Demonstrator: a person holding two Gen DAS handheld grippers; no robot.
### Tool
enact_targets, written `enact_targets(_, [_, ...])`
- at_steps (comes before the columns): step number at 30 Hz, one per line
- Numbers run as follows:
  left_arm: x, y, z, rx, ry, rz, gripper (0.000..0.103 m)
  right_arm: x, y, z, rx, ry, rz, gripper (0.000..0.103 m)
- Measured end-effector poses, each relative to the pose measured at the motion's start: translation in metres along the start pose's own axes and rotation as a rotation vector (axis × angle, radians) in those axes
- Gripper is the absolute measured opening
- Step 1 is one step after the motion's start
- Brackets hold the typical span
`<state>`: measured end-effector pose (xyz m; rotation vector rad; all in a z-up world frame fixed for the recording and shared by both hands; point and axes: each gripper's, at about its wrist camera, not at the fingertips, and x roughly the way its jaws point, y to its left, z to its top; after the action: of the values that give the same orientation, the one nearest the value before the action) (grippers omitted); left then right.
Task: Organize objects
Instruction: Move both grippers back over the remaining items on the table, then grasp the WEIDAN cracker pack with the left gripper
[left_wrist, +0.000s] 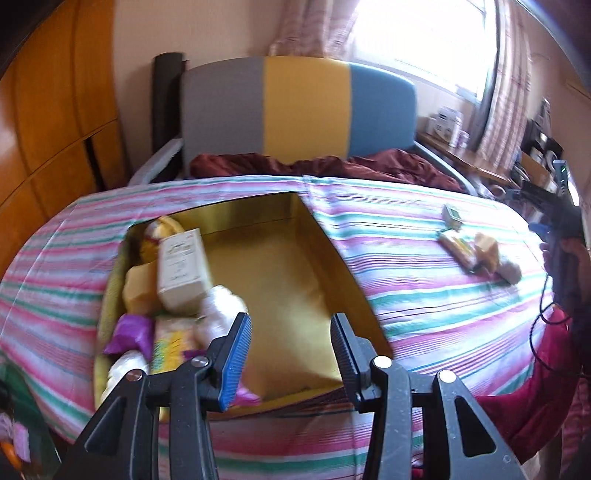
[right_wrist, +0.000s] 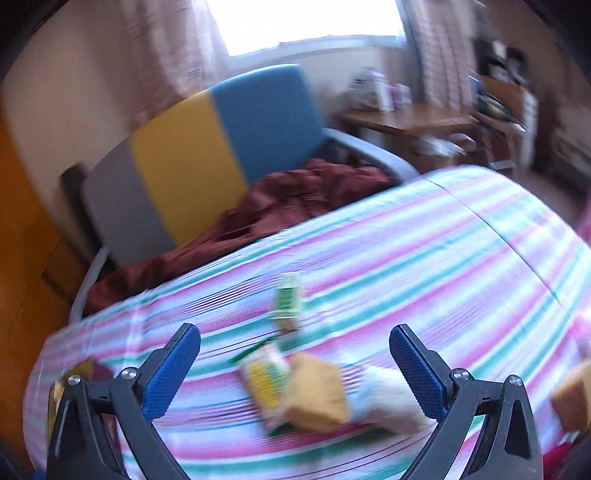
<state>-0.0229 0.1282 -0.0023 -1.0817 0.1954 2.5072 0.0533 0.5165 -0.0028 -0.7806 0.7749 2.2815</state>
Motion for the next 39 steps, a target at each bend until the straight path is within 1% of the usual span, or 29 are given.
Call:
enact_targets(2, [0.005,-0.012,0.004,0.025,0.008,-0.009,0.045,0.009,-0.034,-0.001,0.146,0.030,-0.029,0.103])
enact_targets(3, [0.009,-0.019,0.007,0.033,0.015,-0.021,0.045,0.011,-0.051,0.000,0.240,0.047,-0.011,0.103])
enact_targets(4, [0.013,-0.026,0.010,0.038,0.023,-0.034,0.045,0.012,-0.062,0.000,0.306,0.043,0.006,0.103])
enact_targets(6, [0.021,-0.040,0.017,0.044,0.039,-0.067,0.045,0.015,-0.072,0.000,0.346,0.051,-0.010,0.103])
enact_targets(8, [0.026,-0.054,0.023,0.051,0.051,-0.113,0.045,0.020,-0.074,-0.001,0.371,0.083,0.028,0.103])
enact_targets(11, [0.039,-0.080,0.034,0.068,0.074,-0.168,0.045,0.024,-0.068,-0.002,0.361,0.108,0.058,0.103])
enact_targets(15, [0.063,-0.111,0.048,0.087,0.121,-0.223,0.045,0.020,-0.063,-0.004,0.349,0.098,0.100,0.103])
enact_targets(22, [0.125,-0.160,0.070,0.044,0.265,-0.328,0.045,0.008,-0.068,-0.006,0.387,0.069,0.162,0.103])
enact_targets(29, [0.182,-0.207,0.102,-0.012,0.343,-0.354,0.045,0.012,-0.064,-0.005,0.396,0.085,0.227,0.103])
enact_targets(34, [0.221,-0.238,0.120,-0.066,0.389,-0.352,0.045,0.017,-0.064,-0.006,0.408,0.109,0.269,0.103])
enact_targets(36, [0.232,-0.249,0.127,-0.085,0.399,-0.365,0.046,0.020,-0.064,-0.008,0.415,0.125,0.280,0.103])
enact_targets(39, [0.249,-0.262,0.133,-0.106,0.417,-0.350,0.051,0.023,-0.066,-0.008,0.432,0.138,0.304,0.103])
